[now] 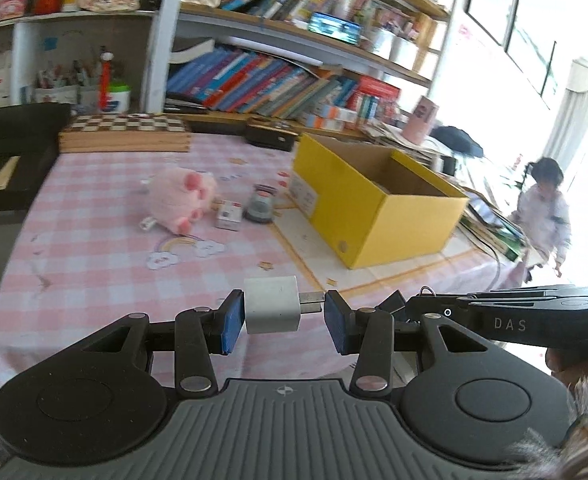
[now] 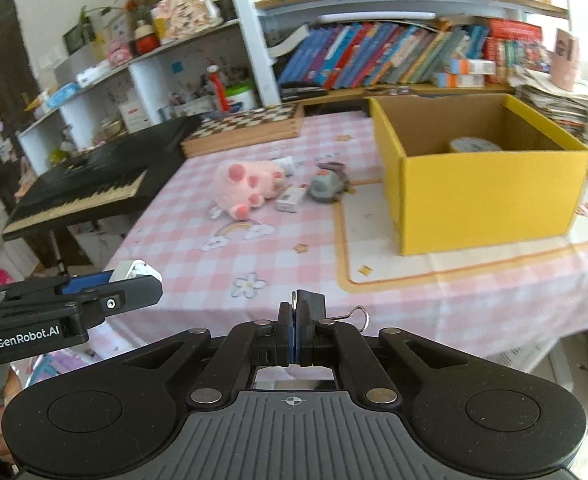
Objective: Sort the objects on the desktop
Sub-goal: 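Carry the charger and binder clip over the yellow box with both tools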
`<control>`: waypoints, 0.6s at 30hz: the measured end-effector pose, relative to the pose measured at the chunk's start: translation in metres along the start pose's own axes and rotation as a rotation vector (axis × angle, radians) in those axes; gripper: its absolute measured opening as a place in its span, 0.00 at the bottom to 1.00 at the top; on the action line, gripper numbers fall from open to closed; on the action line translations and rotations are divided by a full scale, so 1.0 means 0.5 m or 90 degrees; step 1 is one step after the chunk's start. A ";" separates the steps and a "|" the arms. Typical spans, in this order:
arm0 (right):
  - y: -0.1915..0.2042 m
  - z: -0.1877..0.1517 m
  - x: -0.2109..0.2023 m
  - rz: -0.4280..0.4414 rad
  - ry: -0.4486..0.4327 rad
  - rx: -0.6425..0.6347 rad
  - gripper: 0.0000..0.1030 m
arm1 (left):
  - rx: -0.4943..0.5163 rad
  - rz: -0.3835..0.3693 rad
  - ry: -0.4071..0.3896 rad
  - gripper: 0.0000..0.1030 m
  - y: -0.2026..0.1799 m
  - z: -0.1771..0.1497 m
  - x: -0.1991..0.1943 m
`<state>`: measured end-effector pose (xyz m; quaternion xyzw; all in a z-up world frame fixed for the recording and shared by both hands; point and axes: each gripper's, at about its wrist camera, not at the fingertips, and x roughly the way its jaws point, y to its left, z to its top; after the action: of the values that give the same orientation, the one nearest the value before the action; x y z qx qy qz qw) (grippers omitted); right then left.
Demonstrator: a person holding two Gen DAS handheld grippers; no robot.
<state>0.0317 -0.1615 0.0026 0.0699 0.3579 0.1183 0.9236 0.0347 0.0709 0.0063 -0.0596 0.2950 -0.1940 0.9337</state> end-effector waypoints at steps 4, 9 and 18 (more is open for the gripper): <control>-0.018 -0.010 -0.013 -0.025 0.000 0.019 0.02 | 0.017 -0.030 0.009 0.39 -0.020 0.002 0.015; -0.047 -0.023 -0.032 -0.059 -0.004 0.049 0.02 | 0.037 -0.067 0.021 0.39 -0.047 0.006 0.039; -0.107 -0.034 -0.056 -0.103 -0.005 0.088 0.02 | 0.066 -0.120 0.036 0.39 -0.107 0.015 0.083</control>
<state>0.0091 -0.2197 -0.0032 0.1051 0.3664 0.0182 0.9243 0.0528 0.0054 0.0024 -0.0337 0.3036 -0.2975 0.9045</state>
